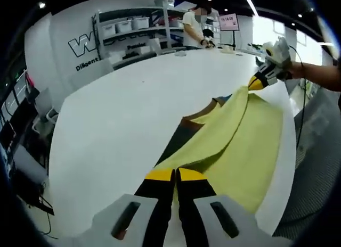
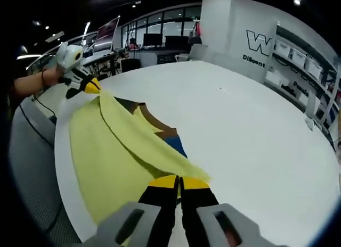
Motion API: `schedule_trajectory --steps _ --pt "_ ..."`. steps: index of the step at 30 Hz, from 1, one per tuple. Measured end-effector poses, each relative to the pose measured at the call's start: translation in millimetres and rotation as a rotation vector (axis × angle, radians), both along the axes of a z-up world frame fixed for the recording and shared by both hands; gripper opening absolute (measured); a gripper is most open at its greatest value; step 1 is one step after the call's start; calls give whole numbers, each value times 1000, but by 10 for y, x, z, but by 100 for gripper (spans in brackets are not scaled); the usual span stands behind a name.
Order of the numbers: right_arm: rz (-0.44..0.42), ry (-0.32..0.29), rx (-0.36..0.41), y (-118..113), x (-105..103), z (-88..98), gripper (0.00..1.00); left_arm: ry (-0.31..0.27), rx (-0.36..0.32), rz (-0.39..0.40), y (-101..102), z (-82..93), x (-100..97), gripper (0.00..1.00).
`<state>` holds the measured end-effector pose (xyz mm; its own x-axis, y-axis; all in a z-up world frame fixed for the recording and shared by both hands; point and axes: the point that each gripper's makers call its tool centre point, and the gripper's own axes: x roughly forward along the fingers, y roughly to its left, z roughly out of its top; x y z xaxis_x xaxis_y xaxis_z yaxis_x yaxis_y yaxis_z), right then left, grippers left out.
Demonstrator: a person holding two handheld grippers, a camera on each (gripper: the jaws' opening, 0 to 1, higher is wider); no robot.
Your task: Fold the garment on the visible template until the final outline fits inside the template.
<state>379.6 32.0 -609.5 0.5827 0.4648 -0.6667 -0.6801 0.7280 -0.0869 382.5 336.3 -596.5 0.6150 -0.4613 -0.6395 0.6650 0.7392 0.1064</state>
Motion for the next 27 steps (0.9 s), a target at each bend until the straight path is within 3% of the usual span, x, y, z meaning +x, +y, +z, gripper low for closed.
schedule_trajectory --steps 6,11,14,20,27 --pt "-6 -71 -22 -11 189 162 0 -37 2 25 34 129 154 0" --pt "-49 -71 16 4 393 200 0 -51 37 43 54 154 349 0" --pt "-109 -69 72 -5 510 226 0 -28 19 92 77 117 434 0" --pt "-168 -54 68 -70 687 153 0 -37 88 67 85 12 587 0" --pt "-216 -24 68 -88 795 24 0 1 94 96 92 -154 673 0"
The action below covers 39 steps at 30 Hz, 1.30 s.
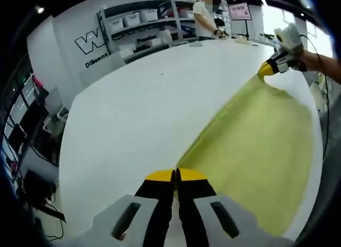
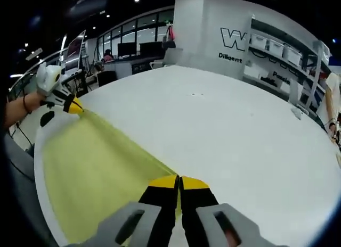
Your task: Fold the garment on the visible template until the final outline fits inside the template.
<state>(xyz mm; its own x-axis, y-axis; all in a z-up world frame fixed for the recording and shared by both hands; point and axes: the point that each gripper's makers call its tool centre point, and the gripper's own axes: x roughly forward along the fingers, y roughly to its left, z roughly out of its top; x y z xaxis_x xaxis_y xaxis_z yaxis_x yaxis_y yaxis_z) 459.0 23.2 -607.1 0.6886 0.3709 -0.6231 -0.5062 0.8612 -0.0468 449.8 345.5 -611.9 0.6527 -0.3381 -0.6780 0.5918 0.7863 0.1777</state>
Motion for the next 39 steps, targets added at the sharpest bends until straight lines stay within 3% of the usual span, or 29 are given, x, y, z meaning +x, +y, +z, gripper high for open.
schedule_trajectory --steps 5,7,8,9,11,14,17,19,31,39 --pt "-46 26 21 -37 13 -50 0 9 -8 24 10 -53 -4 1" --pt "-58 0 -2 -76 18 -39 0 -107 11 50 69 55 98 2" --pt "-40 -42 -30 -94 37 7 11 -174 35 56 128 150 153 14" --pt "-41 -45 -33 -98 -4 31 19 -180 -20 75 129 217 143 25" --pt "-58 -24 -17 -148 -61 39 22 -146 -97 116 144 266 86 34" --pt "-72 -23 -3 -192 -118 56 23 -134 -59 100 186 270 -17 29" --pt "-27 -6 -29 -173 -216 40 26 -124 -88 111 198 270 -118 29" --pt "-17 -4 -11 -150 -285 49 28 -128 -46 118 256 234 -174 29" --pt "-8 37 -2 -174 -507 -9 27 -42 -103 129 261 84 -476 26" --pt "22 77 20 -155 -700 -86 28 -24 -134 100 222 46 -670 31"
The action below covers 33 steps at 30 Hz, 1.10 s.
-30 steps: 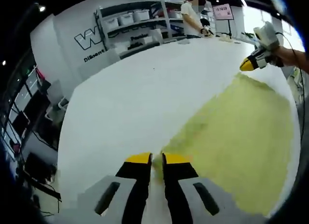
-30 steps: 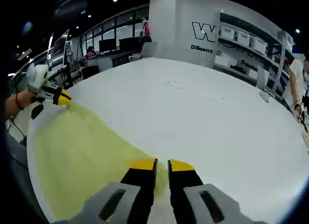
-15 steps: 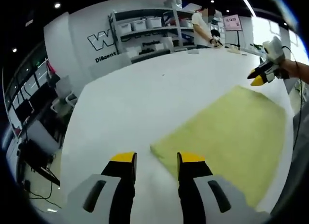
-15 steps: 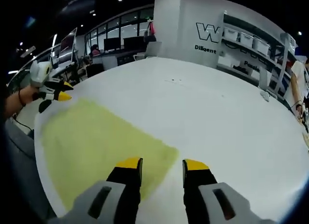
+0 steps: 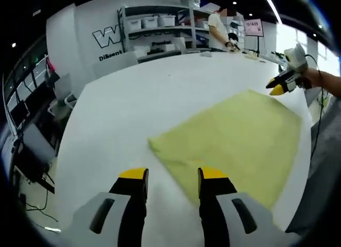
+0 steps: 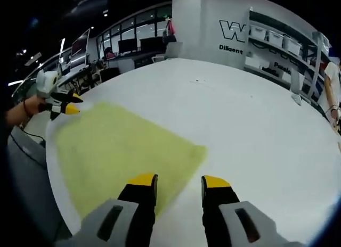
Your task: Fold the garment on the visible template until the final outline fits inside the template.
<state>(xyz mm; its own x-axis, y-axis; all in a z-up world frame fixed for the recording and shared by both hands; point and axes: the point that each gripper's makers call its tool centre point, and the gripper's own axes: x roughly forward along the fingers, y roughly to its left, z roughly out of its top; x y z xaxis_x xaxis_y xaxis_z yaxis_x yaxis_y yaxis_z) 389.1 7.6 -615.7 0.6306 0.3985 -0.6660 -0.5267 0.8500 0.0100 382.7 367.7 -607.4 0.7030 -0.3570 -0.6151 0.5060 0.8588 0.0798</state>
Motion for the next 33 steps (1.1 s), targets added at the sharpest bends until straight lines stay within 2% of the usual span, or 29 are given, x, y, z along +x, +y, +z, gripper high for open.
schedule_trajectory --steps 3,7,12,15,18,21,26,29,33 --pt "2 14 -3 -13 -63 -25 28 48 -84 20 -42 -43 -92 27" --pt "13 35 0 -13 -179 -60 29 52 -110 17 -42 -60 -190 27" --pt "16 54 43 47 -294 -113 31 88 -151 33 -36 -114 -338 24" --pt "34 57 30 69 -367 -128 29 87 -157 33 -33 -112 -403 24" --pt "53 81 49 92 -460 -137 23 101 -169 16 -64 -116 -510 25" --pt "53 110 88 114 -542 -142 22 117 -178 14 -83 -122 -602 24" --pt "73 115 110 138 -679 -167 20 136 -188 20 -109 -130 -736 23" --pt "84 109 113 149 -735 -165 17 147 -222 16 -162 -120 -804 20" --pt "63 111 149 107 -799 -161 17 169 -225 37 -166 -170 -892 20"
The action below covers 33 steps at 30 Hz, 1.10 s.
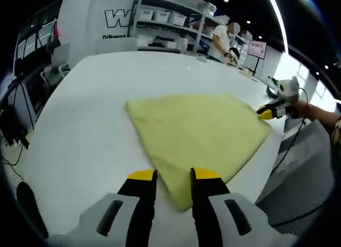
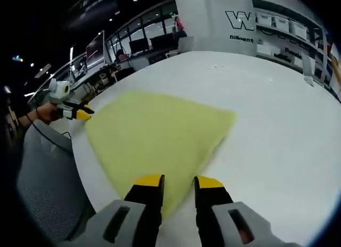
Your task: Fold the garment on the visible template until the final outline fits inside the template.
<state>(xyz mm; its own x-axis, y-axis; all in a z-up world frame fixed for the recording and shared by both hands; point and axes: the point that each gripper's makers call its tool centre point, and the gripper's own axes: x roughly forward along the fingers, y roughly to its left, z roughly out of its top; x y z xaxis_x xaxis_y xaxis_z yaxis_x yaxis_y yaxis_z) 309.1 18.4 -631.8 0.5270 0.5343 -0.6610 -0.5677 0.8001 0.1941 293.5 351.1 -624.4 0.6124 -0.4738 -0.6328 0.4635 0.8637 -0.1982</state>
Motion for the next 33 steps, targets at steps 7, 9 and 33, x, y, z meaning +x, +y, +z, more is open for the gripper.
schedule_trajectory --steps 7,9,33 --pt "-2 8 69 74 -156 62 15 29 -86 32 -27 6 -109 18" --pt "6 17 63 75 -206 37 14 28 -100 33 -34 16 -135 17" --pt "1 88 -7 -26 -407 38 0 23 86 -10 106 26 -241 0"
